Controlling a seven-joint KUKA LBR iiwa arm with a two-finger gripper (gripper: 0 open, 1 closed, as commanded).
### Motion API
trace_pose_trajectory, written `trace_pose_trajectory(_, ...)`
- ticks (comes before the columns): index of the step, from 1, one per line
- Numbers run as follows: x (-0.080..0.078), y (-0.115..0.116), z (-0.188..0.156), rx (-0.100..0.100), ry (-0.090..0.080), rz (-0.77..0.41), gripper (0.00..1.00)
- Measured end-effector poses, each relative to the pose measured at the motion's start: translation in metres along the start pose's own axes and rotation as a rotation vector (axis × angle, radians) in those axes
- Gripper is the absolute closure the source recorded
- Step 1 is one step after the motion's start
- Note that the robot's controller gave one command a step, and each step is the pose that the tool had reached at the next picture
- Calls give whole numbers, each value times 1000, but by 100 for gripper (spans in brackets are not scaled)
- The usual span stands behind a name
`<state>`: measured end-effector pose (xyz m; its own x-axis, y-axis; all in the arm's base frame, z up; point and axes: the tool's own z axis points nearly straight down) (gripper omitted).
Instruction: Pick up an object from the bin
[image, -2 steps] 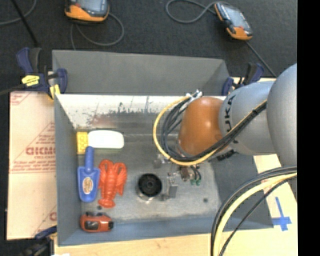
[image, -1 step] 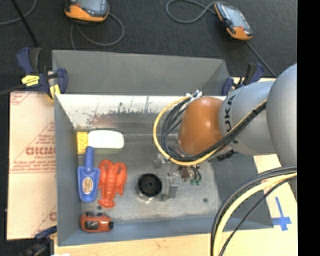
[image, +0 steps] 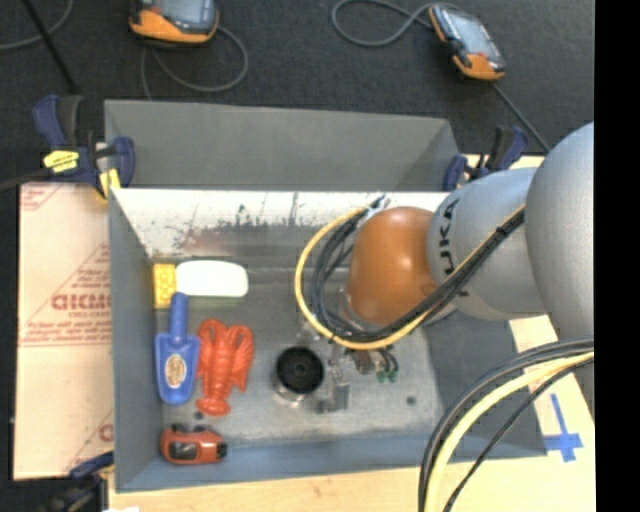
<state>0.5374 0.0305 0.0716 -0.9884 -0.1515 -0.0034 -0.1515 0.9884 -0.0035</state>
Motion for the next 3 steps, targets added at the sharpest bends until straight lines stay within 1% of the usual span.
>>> trace_pose_trajectory(1,26,63,1,-3,1,-206,0)
trace_pose_trajectory(2,38,124,0,-6,0,-98,100)
trace_pose_trajectory(3,34,108,0,-5,-5,-3,0)
